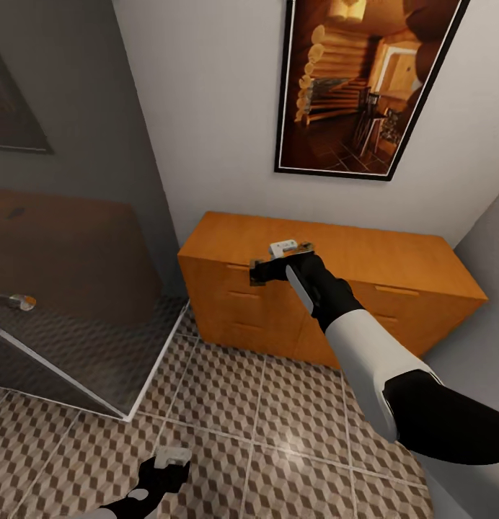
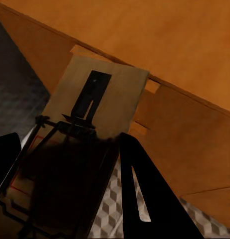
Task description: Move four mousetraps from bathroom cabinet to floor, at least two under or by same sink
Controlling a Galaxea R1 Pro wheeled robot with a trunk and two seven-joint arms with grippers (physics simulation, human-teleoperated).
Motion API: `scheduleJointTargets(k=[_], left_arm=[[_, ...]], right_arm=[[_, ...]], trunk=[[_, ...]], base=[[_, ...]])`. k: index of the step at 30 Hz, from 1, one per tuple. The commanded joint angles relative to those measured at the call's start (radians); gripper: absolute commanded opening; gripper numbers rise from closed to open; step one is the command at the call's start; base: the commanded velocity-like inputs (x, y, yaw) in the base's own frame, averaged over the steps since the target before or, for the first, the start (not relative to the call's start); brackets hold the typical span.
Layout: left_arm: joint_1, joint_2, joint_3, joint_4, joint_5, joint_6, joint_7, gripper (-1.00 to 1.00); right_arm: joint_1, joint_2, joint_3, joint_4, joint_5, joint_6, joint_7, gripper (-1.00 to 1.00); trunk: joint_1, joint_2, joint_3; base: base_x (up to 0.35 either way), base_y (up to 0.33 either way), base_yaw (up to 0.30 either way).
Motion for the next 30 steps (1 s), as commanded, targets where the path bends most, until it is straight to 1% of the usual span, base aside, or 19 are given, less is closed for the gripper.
scheduleJointTargets(k=[1,17,21,23,26,29,30], left_arm=[[-0.002,-0.001,-0.009,0.005,0.009,-0.007,0.001,1.00],[-0.002,-0.001,-0.009,0.005,0.009,-0.007,0.001,1.00],[-0.002,-0.001,-0.009,0.005,0.009,-0.007,0.001,1.00],[-0.002,-0.001,-0.009,0.005,0.009,-0.007,0.001,1.00],[-0.002,-0.001,-0.009,0.005,0.009,-0.007,0.001,1.00],[-0.002,-0.001,-0.009,0.005,0.009,-0.007,0.001,1.00],[-0.002,-0.001,-0.009,0.005,0.009,-0.007,0.001,1.00]], right_arm=[[-0.001,0.000,0.000,0.001,-0.005,0.005,-0.001,-1.00],[0.000,0.000,-0.001,0.022,-0.005,0.001,-0.001,-1.00],[-0.001,0.000,-0.001,0.029,-0.005,0.000,-0.001,-1.00],[-0.001,0.000,-0.001,0.047,-0.005,-0.003,0.000,-1.00],[0.000,0.000,-0.001,0.093,-0.005,-0.030,0.000,-1.00],[0.000,0.000,-0.001,0.166,-0.005,-0.095,0.001,-1.00],[0.000,0.000,-0.001,0.213,-0.005,-0.137,0.002,-1.00]], trunk=[[0.000,-0.002,-0.002],[0.000,-0.002,-0.002],[0.000,-0.002,-0.002],[0.000,-0.002,-0.002],[0.000,-0.002,-0.002],[0.000,-0.002,-0.002],[0.000,-0.002,-0.002]], base=[[-0.337,0.000,0.000],[-0.337,0.066,0.000],[-0.171,0.029,0.000],[-0.069,0.012,0.000],[-0.028,0.005,0.000],[-0.011,0.002,0.000],[-0.006,0.001,0.000]])
